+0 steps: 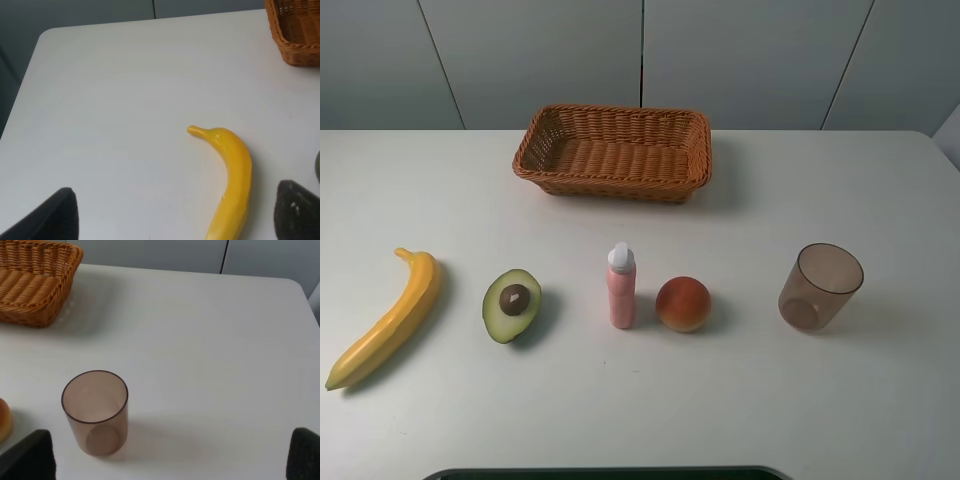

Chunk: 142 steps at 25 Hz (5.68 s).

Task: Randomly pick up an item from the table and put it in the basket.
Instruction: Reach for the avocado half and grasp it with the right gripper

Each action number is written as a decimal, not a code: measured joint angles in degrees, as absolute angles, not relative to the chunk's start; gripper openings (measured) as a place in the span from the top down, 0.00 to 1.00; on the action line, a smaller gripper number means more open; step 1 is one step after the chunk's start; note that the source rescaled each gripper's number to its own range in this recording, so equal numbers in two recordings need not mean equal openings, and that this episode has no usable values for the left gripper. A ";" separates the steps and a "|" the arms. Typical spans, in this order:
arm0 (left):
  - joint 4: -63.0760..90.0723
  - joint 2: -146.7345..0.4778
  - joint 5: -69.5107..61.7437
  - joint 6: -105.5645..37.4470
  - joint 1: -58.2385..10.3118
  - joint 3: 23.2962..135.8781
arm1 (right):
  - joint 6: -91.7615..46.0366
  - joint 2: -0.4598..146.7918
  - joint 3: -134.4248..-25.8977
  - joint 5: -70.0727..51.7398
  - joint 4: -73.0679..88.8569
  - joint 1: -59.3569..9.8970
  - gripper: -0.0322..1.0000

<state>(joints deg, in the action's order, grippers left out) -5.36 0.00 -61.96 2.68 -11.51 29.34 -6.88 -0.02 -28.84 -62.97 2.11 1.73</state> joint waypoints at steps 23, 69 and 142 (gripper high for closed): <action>-5.36 0.00 -61.96 2.68 -11.51 29.34 | -6.88 -0.02 -28.84 -62.97 2.11 1.73 0.00; -5.36 0.00 -61.96 2.68 -11.51 29.34 | -22.31 60.22 -67.76 -61.32 22.71 -3.39 0.00; -5.36 0.00 -61.96 2.56 -11.51 29.34 | 38.96 129.41 -90.43 -44.15 11.24 -57.29 0.00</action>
<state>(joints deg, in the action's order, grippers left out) -5.36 0.00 -61.96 2.56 -11.51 29.34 38.96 129.41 -90.43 -44.15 11.24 -57.29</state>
